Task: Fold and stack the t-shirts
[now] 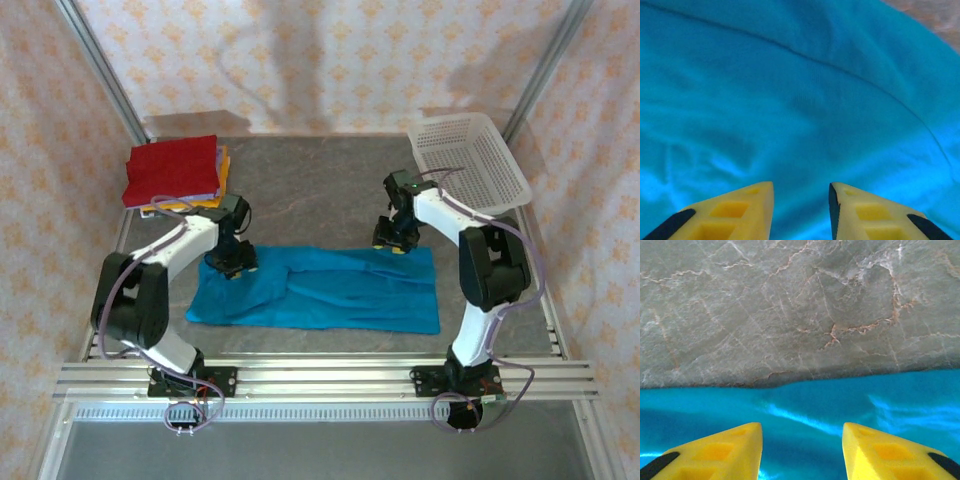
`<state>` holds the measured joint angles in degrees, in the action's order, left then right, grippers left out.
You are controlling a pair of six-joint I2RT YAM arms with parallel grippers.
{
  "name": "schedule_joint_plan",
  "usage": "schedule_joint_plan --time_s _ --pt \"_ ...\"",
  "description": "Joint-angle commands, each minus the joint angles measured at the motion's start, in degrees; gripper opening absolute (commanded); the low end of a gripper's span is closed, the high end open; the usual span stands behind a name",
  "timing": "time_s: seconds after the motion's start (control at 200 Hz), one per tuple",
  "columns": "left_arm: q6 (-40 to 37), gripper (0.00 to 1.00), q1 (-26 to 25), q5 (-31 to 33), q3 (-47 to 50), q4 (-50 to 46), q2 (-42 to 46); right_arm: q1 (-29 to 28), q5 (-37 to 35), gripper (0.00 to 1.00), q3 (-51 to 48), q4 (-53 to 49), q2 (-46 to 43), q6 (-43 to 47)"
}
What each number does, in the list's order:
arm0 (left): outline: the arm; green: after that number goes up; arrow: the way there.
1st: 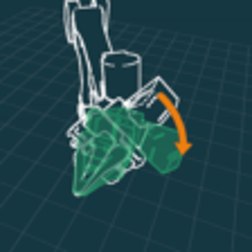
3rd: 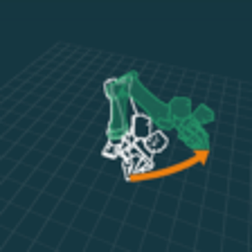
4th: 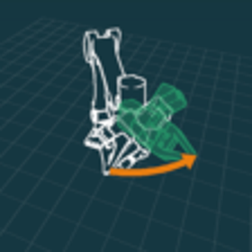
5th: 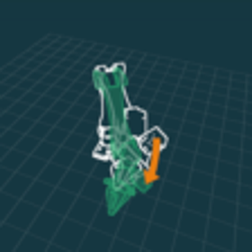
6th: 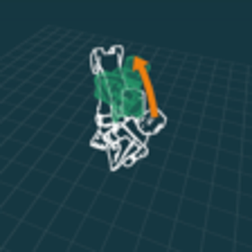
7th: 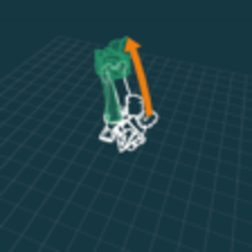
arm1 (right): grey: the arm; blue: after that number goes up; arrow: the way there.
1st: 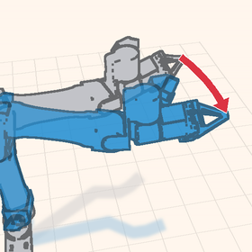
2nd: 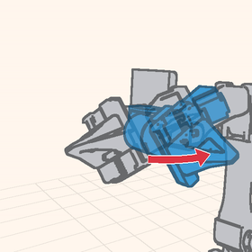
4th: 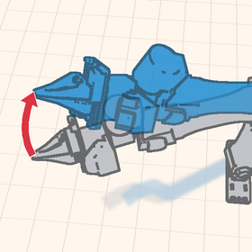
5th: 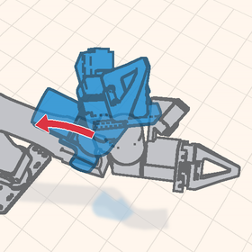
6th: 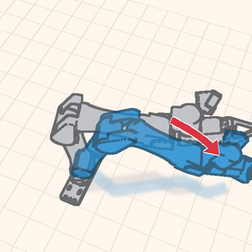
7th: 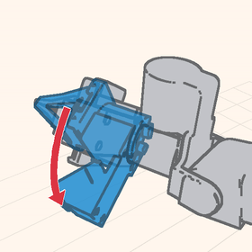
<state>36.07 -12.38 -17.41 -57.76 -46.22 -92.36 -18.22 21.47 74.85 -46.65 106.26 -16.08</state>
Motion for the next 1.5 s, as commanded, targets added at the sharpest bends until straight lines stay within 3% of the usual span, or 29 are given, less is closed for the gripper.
schedule_joint_plan --time_s 0.0,0.195,0.365,0.531,0.761,0.866,1.046,1.256,1.497 --pt "0.8 0.38 -0.2 -1.0 -0.4 5.6 -2.3 0.0 -0.8 0.46 -0.4 2.0 2.2 -1.3" --pt "-1.4 0.38 -0.3 0.3 -3.3 6.9 -9.2 0.5 -5.9 0.46 -3.2 1.6 3.4 -4.0" --pt "-4.4 0.39 -0.4 1.0 -12.1 5.6 -18.7 2.9 -10.2 0.46 -9.4 1.6 0.3 -6.3" --pt "-10.7 0.39 -1.3 0.8 -29.4 0.0 -29.1 5.3 -13.5 0.46 -15.2 0.6 -5.7 -6.4" --pt "-19.4 0.42 -5.8 0.7 -59.8 -12.4 -42.8 5.3 -9.4 0.46 -22.1 0.8 -15.9 -7.3" --pt "-21.5 0.44 -7.4 1.9 -67.0 -15.6 -44.5 4.1 -8.2 0.46 -22.2 -0.9 -19.3 -7.4" --pt "-19.5 0.46 -8.5 4.6 -61.5 -12.3 -37.3 1.5 -3.5 0.46 -18.8 -1.3 -19.9 -6.1" --pt "-17.6 0.47 -8.5 6.0 -50.2 -9.4 -28.6 -3.3 2.2 0.46 -12.2 1.0 -10.5 -4.0" --pt "-10.7 0.48 -8.6 4.7 -35.5 -4.9 -21.0 -5.0 9.0 0.45 -13.8 6.4 -3.0 -5.4"
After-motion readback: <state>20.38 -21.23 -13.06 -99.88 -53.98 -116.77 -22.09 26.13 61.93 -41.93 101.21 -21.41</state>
